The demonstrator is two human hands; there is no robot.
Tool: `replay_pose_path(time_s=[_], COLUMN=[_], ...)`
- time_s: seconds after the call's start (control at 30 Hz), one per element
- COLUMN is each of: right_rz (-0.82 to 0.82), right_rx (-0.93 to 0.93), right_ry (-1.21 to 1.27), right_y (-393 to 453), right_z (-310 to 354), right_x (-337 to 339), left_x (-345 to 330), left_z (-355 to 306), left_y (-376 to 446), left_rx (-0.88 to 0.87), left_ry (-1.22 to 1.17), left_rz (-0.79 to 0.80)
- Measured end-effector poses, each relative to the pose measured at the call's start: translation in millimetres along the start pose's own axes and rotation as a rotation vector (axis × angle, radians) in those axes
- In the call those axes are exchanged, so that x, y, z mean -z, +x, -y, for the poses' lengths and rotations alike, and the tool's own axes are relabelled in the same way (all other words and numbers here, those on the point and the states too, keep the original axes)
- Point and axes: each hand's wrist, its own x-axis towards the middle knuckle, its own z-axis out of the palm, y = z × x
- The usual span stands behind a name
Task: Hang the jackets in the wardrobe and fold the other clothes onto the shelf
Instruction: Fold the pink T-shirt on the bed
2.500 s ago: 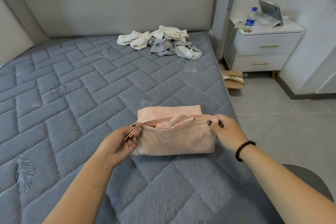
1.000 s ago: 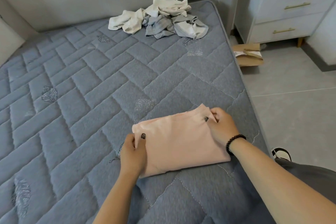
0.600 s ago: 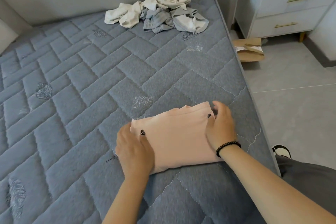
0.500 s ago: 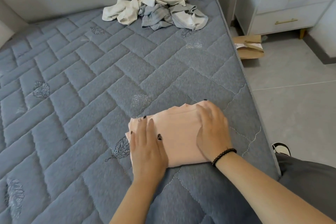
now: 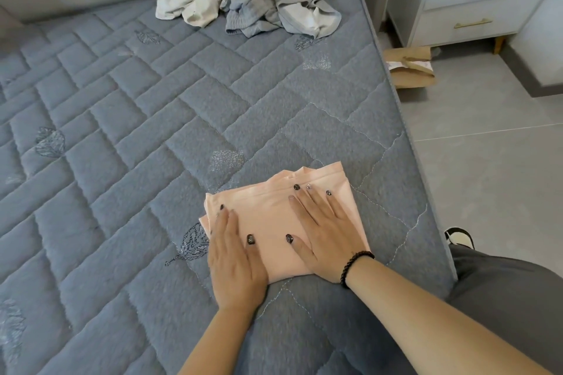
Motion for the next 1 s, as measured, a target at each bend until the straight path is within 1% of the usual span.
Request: replay_pose_path(time_s=[0.07, 0.1, 0.17, 0.23, 0.3, 0.33, 0.37, 0.4, 0.43, 0.47, 0.5, 0.53, 0.6, 0.63, 0.67, 0.73, 0.77, 0.8, 0.83, 0.87, 0.9, 0.93, 0.97, 1.0], right_rz=[-0.043, -0.081, -0.198, -0.297, -0.364, -0.379, -0.356, -0.294, -0.201, -0.111, -0.057, -0.049, -0.137, -0.196, -0.237, -0.234, -0.21, -0.192, -0.201, -0.25, -0.318, -0.376, -0.395, -0.338], right_rx=[-0.034, -0.065, -0.144, -0.282, -0.498, -0.615, -0.714, -0.775, -0.794, -0.781, -0.762, -0.754, -0.774, -0.785, -0.793, -0.798, -0.791, -0.764, -0.711, -0.626, -0.501, -0.349, -0.193, -0.069], right_ry=[0.06, 0.132, 0.329, 0.455, 0.522, 0.549, 0.573, 0.584, 0.577, 0.585, 0.616, 0.663, 0.734, 0.738, 0.722, 0.639, 0.571, 0.47, 0.345, 0.221, 0.142, 0.108, 0.084, 0.062], right_y=[-1, -3, -10, -17, -26, -31, -36, -41, -47, -52, -56, -58, -59, -58, -58, -59, -60, -60, -59, -56, -51, -45, -39, -32], right_z=[-4, -7, -10, -13, -15, -16, -16, -17, -16, -16, -16, -17, -23, -25, -25, -24, -23, -22, -20, -16, -9, -2, 5, 11], right_x=[1, 2, 7, 13, 20, 23, 26, 27, 28, 27, 26, 27, 31, 34, 36, 38, 39, 38, 40, 42, 46, 48, 47, 42], left_x=[7, 10, 16, 20, 25, 26, 26, 26, 26, 26, 27, 29, 34, 37, 40, 50, 54, 59, 63, 65, 66, 63, 56, 47], left_z=[8, 11, 14, 14, 13, 14, 14, 13, 12, 12, 11, 13, 18, 20, 21, 18, 13, 9, 3, -4, -12, -21, -28, -33], left_y=[-15, -25, -45, -61, -67, -66, -65, -64, -63, -63, -63, -63, -63, -62, -60, -55, -51, -45, -40, -35, -29, -24, -19, -15], left_rx=[0.179, 0.251, 0.305, 0.318, 0.389, 0.436, 0.485, 0.521, 0.543, 0.562, 0.577, 0.586, 0.597, 0.598, 0.586, 0.528, 0.491, 0.455, 0.419, 0.366, 0.262, 0.111, -0.046, -0.167], left_ry=[-0.105, -0.129, -0.126, -0.134, -0.201, -0.23, -0.248, -0.254, -0.255, -0.267, -0.298, -0.334, -0.359, -0.343, -0.3, -0.135, -0.042, 0.031, 0.079, 0.097, 0.103, 0.124, 0.161, 0.203], left_rz=[-0.061, -0.084, -0.104, -0.107, -0.121, -0.132, -0.134, -0.126, -0.118, -0.115, -0.12, -0.128, -0.123, -0.094, -0.039, 0.092, 0.117, 0.107, 0.083, 0.057, 0.036, 0.04, 0.081, 0.14])
